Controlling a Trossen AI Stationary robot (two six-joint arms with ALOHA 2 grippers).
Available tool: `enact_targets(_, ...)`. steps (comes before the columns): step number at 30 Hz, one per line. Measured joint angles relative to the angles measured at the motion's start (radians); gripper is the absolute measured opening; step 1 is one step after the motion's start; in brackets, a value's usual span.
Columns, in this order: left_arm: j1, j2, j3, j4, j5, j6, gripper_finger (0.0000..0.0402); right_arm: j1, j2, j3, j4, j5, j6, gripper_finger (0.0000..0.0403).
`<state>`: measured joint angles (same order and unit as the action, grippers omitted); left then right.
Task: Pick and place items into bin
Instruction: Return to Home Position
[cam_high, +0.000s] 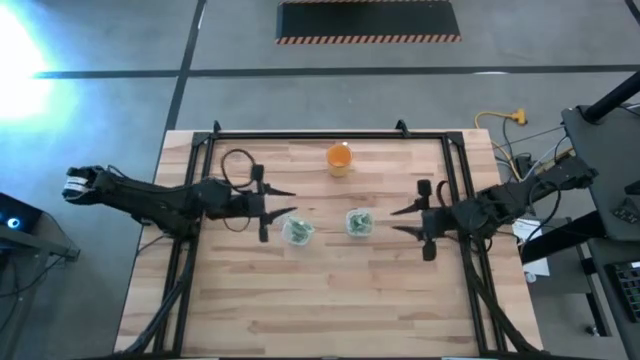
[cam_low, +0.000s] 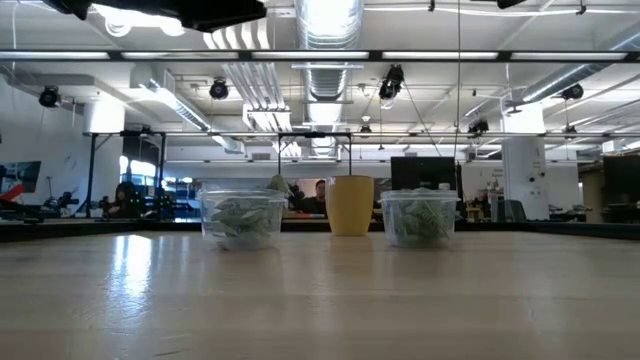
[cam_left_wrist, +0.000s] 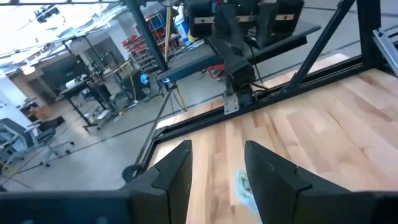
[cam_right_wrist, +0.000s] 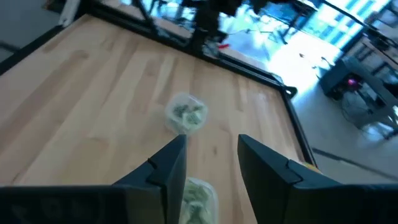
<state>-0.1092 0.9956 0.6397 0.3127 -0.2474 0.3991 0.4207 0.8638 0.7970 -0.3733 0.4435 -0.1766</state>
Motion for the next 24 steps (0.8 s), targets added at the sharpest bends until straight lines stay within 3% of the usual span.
enact_targets(6, 0.003, -0.158, -0.043, -0.17, 0.0, -0.052, 0.0131, -0.003, -0.164, -0.094, 0.025, 0.03, 0.031, 0.0136)
enact_targets(15, 0.003, -0.414, -0.273, -0.12, 0.0, -0.106, 0.0131, -0.018, -0.403, -0.37, 0.302, 0.019, 0.019, 0.0127)
enact_targets(24, 0.003, -0.569, -0.447, 0.02, -0.001, -0.105, 0.0131, -0.193, -0.589, -0.462, 0.317, -0.26, -0.005, 0.0127)
